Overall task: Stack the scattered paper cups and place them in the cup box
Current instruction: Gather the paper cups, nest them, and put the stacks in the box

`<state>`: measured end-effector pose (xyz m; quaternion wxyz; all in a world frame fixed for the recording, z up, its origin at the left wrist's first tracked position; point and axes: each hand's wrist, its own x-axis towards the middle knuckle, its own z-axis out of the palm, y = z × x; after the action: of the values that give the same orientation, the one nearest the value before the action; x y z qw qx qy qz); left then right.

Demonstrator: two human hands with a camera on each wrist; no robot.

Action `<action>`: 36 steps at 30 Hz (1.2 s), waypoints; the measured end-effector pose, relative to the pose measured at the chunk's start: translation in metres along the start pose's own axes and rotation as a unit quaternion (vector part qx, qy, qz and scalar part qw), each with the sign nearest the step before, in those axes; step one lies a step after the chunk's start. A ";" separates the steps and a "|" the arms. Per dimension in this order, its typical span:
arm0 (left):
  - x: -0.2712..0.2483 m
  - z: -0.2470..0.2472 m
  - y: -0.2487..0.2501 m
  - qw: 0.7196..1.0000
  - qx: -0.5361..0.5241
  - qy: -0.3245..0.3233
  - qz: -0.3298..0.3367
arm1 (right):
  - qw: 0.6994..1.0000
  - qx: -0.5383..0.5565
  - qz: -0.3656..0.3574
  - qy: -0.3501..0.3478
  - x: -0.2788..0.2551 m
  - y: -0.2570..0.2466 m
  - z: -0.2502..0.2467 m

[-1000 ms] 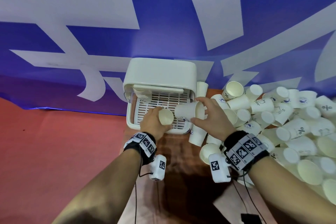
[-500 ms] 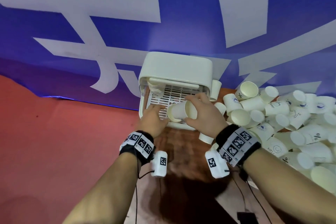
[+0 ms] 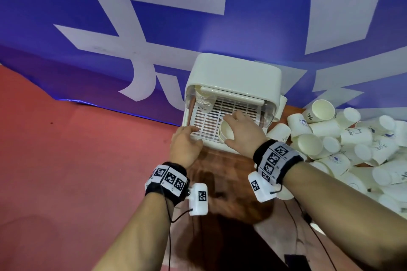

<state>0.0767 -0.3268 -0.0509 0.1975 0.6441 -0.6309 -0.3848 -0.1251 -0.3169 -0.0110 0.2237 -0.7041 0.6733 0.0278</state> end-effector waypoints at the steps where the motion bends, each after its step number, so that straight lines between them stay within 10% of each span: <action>1: 0.001 -0.001 -0.001 1.000 -0.005 0.001 0.000 | 1.000 -0.004 0.004 -0.006 0.003 -0.001 0.003; 19: -0.012 -0.007 0.013 1.000 -0.013 -0.001 0.005 | 0.999 0.042 -0.006 -0.012 -0.001 0.003 0.011; 36: -0.111 0.053 0.119 0.992 0.038 -0.027 0.121 | 0.978 0.183 0.039 0.096 -0.154 0.090 -0.041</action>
<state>-0.0315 -0.2226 0.0311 0.2008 0.5599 -0.7232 -0.3509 -0.2362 -0.1871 0.0535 0.2815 -0.6240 0.7123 -0.1551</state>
